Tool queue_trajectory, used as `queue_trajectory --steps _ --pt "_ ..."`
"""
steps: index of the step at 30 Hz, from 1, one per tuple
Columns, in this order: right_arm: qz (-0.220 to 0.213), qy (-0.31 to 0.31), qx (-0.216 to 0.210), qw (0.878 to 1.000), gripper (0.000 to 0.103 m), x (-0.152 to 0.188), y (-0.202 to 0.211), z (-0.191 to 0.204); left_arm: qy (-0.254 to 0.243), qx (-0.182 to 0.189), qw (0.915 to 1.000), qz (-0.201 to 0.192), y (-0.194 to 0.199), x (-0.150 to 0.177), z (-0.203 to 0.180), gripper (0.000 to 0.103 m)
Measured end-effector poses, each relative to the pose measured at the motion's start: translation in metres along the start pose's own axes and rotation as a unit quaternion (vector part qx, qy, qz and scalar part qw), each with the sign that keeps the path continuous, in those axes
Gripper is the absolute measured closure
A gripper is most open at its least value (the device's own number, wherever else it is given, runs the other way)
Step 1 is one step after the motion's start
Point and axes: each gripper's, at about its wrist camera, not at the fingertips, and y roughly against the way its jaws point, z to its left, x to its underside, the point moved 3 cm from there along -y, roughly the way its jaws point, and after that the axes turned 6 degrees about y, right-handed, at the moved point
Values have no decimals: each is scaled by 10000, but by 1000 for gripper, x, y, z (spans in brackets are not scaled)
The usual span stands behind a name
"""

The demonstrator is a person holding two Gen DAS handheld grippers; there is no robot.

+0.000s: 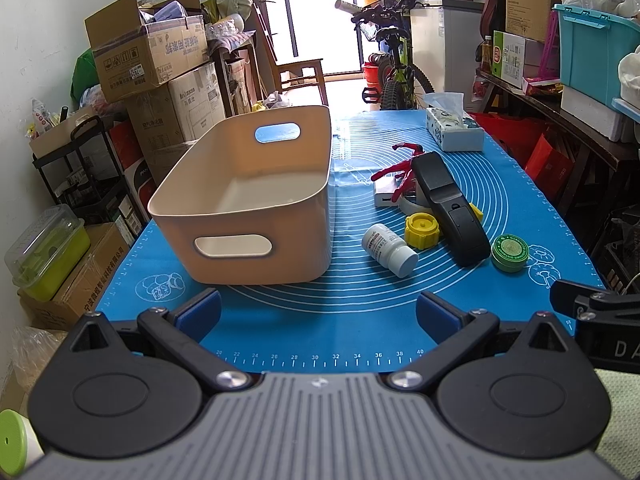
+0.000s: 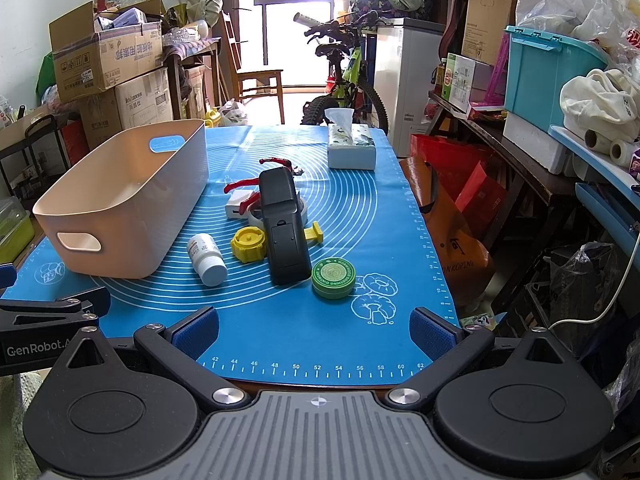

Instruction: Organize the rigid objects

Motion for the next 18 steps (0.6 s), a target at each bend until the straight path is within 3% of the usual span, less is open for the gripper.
queue_trajectory --steps 18 --pt "6 2 5 10000 2 -2 -2 1 7 3 10000 20 0 0 0 1"
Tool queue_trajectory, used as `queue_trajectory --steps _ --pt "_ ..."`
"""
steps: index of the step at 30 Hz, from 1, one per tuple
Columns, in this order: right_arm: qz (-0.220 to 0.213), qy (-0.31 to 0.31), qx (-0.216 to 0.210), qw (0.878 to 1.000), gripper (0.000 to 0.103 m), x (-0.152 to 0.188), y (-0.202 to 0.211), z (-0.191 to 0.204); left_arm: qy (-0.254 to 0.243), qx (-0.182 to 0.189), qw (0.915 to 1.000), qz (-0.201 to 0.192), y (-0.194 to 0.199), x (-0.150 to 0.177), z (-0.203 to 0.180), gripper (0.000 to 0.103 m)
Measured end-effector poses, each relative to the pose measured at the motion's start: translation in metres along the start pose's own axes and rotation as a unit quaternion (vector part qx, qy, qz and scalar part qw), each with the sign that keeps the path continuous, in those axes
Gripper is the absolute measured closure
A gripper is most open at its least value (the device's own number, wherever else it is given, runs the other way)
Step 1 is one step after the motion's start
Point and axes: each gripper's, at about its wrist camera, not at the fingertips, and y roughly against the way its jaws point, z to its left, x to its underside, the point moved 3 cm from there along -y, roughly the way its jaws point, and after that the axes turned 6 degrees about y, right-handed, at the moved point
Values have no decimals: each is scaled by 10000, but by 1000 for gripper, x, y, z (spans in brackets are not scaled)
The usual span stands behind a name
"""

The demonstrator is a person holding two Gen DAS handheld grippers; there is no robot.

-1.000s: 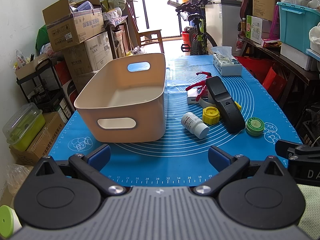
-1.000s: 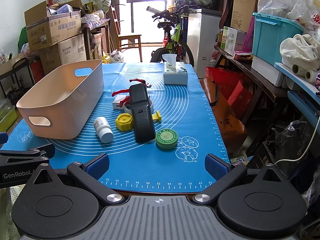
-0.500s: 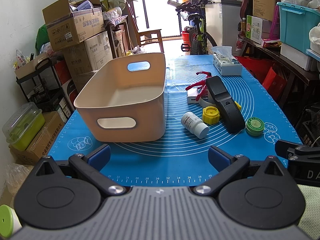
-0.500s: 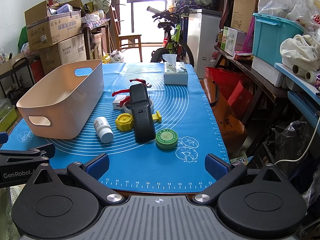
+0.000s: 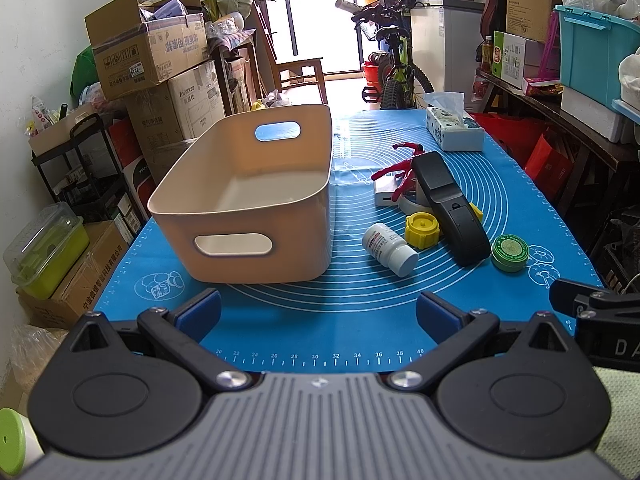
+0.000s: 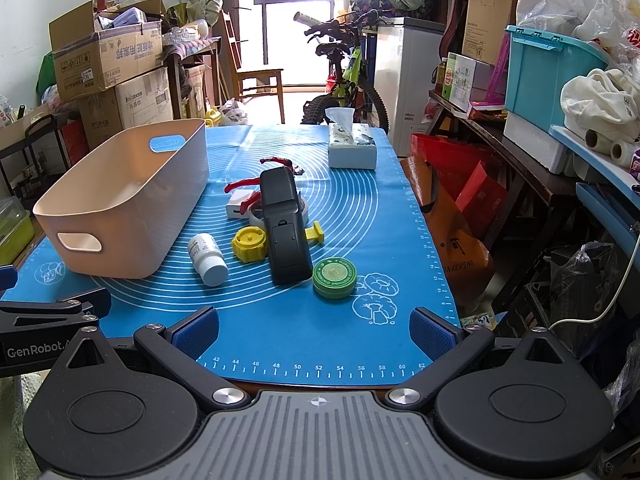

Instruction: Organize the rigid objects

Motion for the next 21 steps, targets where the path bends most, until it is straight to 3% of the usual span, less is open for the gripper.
queue_trajectory --steps 9,17,21 --pt "136 -60 -164 9998 2 -15 0 3 55 -209 9996 206 4 -19 13 1" --pt "66 -234 -335 9991 2 -59 -21 -1 434 -532 9976 -81 -7 -83 54 1" --pt "224 -293 -354 9987 2 -72 -48 -4 510 -936 9943 -75 -22 -107 75 1"
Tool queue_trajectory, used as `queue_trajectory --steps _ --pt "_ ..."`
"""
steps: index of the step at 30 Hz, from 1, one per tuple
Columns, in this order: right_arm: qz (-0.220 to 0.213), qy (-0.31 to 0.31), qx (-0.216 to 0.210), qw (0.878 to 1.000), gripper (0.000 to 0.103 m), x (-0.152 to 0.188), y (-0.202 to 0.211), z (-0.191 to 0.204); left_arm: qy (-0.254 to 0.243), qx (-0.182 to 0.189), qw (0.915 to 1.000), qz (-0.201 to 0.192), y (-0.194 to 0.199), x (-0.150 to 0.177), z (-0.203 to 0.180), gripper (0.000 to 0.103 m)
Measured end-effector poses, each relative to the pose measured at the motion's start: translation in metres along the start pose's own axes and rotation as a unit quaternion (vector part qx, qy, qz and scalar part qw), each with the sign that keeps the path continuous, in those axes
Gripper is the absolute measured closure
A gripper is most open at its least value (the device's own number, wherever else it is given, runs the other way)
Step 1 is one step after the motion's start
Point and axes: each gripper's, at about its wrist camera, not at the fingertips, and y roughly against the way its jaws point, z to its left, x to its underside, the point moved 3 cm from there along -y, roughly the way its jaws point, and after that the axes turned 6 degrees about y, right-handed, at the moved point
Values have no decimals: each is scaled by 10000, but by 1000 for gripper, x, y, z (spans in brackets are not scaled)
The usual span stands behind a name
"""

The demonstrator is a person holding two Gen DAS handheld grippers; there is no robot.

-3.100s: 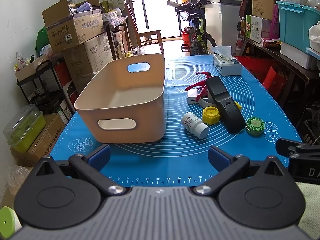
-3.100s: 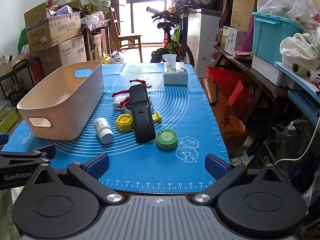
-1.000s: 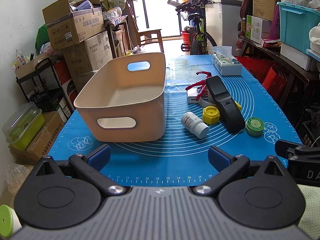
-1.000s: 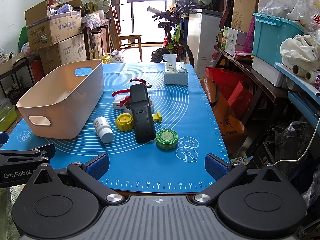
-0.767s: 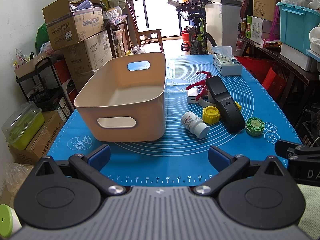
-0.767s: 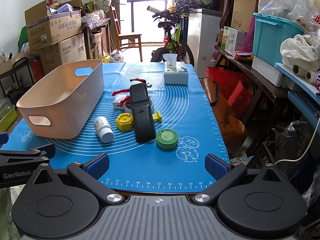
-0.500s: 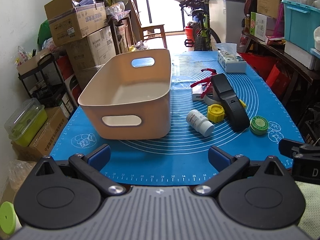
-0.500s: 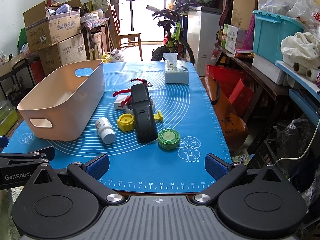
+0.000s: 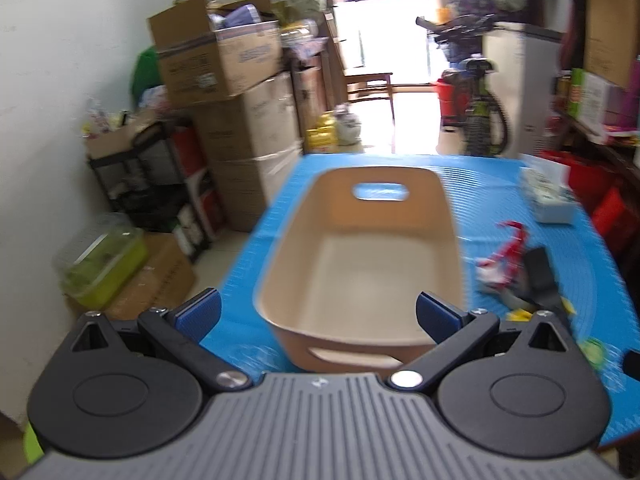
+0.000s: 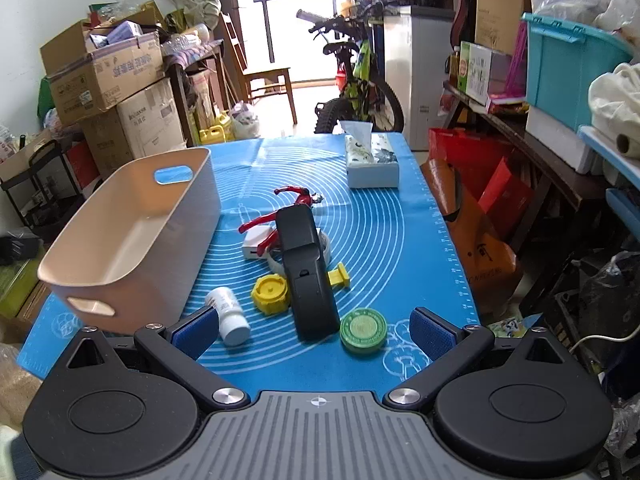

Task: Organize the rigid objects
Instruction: 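Grasp the beige basket rim with the left gripper while the right gripper approaches the green tin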

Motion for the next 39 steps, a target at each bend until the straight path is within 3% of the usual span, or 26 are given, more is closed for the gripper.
queue_trajectory --steps 9,15,17,21,24,30,32,39 --pt "502 225 122 9984 2 -4 -74 -9 -207 -709 9946 724 -61 -17 44 1" --pt "855 384 119 9955 2 9 -119 -12 -45 -540 9916 1176 -95 -11 61 2" --pt "994 458 217 9938 2 14 -131 -13 -24 -430 9892 1398 -108 -8 60 19" --pt "1183 419 330 9915 2 22 -146 -21 114 -318 9852 1680 -129 0 61 23" --pt "1238 377 383 9908 3 27 -151 -28 294 -137 9827 1822 -139 4 61 33" --pt "1321 309 225 9905 7 32 -157 -35 322 -70 9815 1887 -150 6 52 63" --pt "1339 304 187 9904 11 35 -158 -36 323 -90 9816 1882 -151 8 50 78" --pt "1241 426 66 9913 17 35 -157 -40 293 -303 9838 1740 -154 10 48 84"
